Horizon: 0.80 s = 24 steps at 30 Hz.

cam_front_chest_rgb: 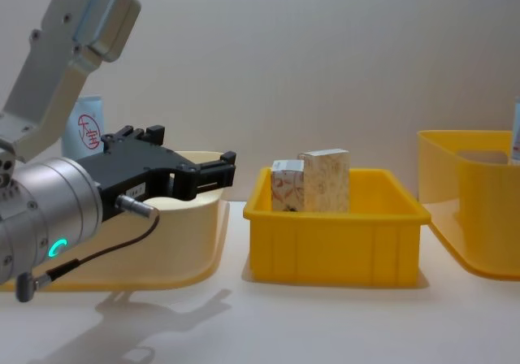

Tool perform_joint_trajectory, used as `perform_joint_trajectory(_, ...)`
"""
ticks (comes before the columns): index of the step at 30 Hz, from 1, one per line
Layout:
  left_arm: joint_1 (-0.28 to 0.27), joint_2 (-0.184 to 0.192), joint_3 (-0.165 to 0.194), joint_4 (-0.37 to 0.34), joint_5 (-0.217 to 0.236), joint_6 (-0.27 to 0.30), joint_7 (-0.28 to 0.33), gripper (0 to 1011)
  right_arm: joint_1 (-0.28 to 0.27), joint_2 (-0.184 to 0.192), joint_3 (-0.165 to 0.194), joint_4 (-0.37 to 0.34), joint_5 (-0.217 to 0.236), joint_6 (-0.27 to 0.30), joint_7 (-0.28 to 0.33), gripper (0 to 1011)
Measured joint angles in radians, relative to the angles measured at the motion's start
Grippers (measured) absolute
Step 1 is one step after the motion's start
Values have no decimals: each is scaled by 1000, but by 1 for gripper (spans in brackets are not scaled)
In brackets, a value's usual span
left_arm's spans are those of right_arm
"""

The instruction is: Bimanual collaborative sorting of washing and personal care products

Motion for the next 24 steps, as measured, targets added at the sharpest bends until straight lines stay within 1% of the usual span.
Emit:
perform_joint_trajectory(12, 0, 0, 0, 0, 0, 0, 0, 1003, 0, 0, 0, 0, 0, 1, 0, 1000)
perform_joint_trajectory(14, 0, 0, 0, 0, 0, 0, 0, 997, 0, 0, 0, 0, 0, 9, 0, 1000)
perform_joint_trajectory(18, 0, 0, 0, 0, 0, 0, 0, 946, -2, 0, 0, 5, 1, 23, 2, 1000)
perform_joint_trajectory(19, 0, 0, 0, 0, 0, 0, 0, 906, -7, -2, -2, 16, 2, 33, 6, 1000)
perform_joint_trajectory(21, 0, 0, 0, 0, 0, 0, 0, 850, -5, -1, -2, 14, 2, 32, 6, 1000)
perform_joint_trajectory(23, 0, 0, 0, 0, 0, 0, 0, 817, -5, -1, -2, 12, 2, 30, 6, 1000)
perform_joint_trajectory(24, 0, 0, 0, 0, 0, 0, 0, 758, -5, -1, -2, 11, 2, 28, 6, 1000)
